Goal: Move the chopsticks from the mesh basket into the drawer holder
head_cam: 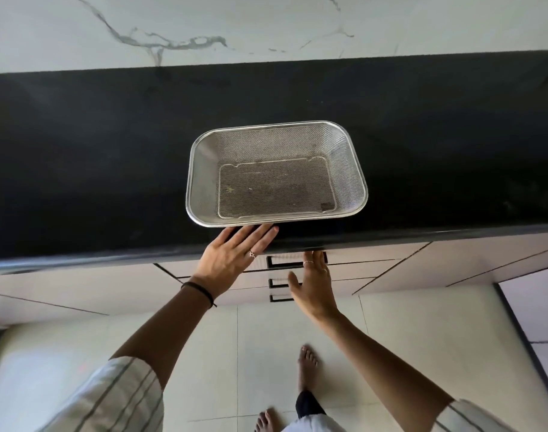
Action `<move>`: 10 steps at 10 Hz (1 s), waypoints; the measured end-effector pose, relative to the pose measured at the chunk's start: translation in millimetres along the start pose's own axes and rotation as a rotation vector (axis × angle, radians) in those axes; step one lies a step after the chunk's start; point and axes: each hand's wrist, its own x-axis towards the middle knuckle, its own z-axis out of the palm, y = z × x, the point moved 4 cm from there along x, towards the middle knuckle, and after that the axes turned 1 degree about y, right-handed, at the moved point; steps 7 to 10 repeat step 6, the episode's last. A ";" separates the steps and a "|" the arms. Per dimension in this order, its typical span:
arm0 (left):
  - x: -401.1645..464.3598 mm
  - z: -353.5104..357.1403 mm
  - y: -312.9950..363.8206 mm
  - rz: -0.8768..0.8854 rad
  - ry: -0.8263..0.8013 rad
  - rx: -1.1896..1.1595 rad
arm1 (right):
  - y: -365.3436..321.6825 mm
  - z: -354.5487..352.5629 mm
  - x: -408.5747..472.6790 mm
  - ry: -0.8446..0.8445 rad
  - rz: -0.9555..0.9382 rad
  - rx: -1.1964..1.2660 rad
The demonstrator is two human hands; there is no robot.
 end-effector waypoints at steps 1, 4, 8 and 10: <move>-0.7 -0.4 0.9 -0.037 -0.046 -0.014 | -1.4 0.1 1.6 -0.020 0.002 -0.027; -4.4 -23.0 17.5 -0.227 -0.243 -0.106 | -4.6 -37.8 -19.5 -0.069 0.040 -0.036; -18.5 -58.8 25.8 -0.355 -0.249 -0.216 | -35.3 -73.6 -60.4 -0.030 -0.276 0.142; -18.5 -58.8 25.8 -0.355 -0.249 -0.216 | -35.3 -73.6 -60.4 -0.030 -0.276 0.142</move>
